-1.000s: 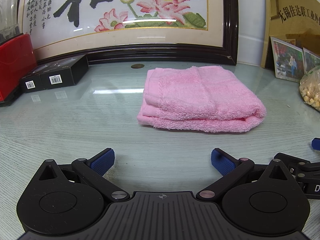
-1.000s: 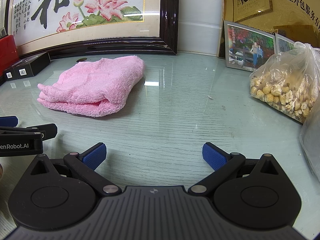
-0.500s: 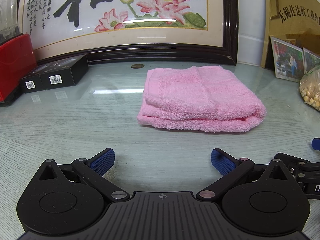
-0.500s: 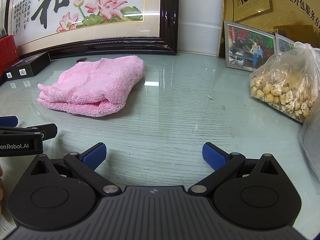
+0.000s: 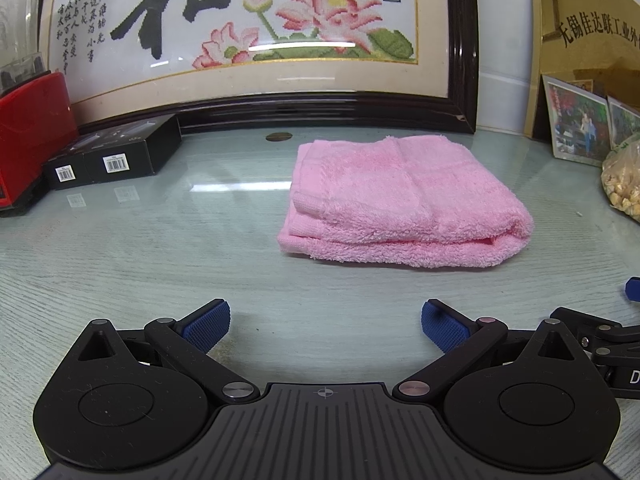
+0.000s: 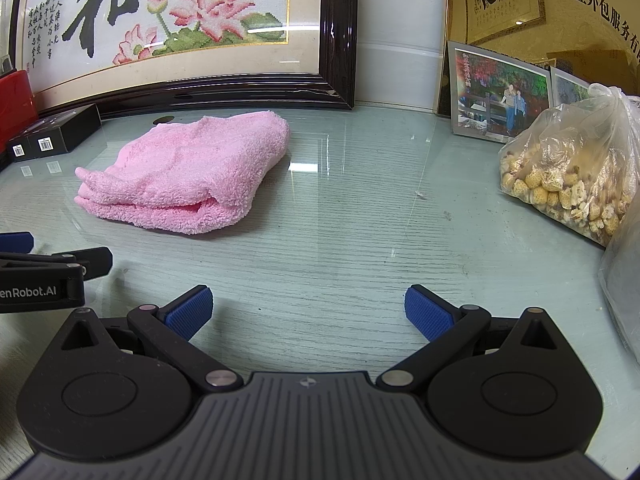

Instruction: Fold towel

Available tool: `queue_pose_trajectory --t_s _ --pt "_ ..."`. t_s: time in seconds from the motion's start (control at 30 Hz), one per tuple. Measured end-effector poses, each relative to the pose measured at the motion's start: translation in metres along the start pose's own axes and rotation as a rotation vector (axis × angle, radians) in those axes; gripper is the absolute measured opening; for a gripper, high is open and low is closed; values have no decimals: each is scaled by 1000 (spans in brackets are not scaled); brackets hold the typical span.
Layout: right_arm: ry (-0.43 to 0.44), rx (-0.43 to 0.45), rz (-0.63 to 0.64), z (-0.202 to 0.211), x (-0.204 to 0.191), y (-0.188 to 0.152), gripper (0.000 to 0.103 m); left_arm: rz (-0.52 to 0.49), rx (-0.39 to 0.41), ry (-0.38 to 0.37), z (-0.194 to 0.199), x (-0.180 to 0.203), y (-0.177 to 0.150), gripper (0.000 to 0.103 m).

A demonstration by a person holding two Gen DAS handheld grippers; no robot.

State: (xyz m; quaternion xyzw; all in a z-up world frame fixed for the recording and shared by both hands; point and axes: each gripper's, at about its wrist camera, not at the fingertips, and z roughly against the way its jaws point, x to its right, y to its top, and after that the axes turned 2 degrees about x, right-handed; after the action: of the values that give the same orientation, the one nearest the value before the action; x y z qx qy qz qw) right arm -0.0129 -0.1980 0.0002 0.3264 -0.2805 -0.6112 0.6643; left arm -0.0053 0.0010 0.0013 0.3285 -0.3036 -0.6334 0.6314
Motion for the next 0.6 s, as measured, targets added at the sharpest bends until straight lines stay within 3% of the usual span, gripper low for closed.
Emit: queue_pose_trajectory --t_s 0.6 --pt "0 0 0 0 0 0 103 -2 164 16 24 1 0 103"
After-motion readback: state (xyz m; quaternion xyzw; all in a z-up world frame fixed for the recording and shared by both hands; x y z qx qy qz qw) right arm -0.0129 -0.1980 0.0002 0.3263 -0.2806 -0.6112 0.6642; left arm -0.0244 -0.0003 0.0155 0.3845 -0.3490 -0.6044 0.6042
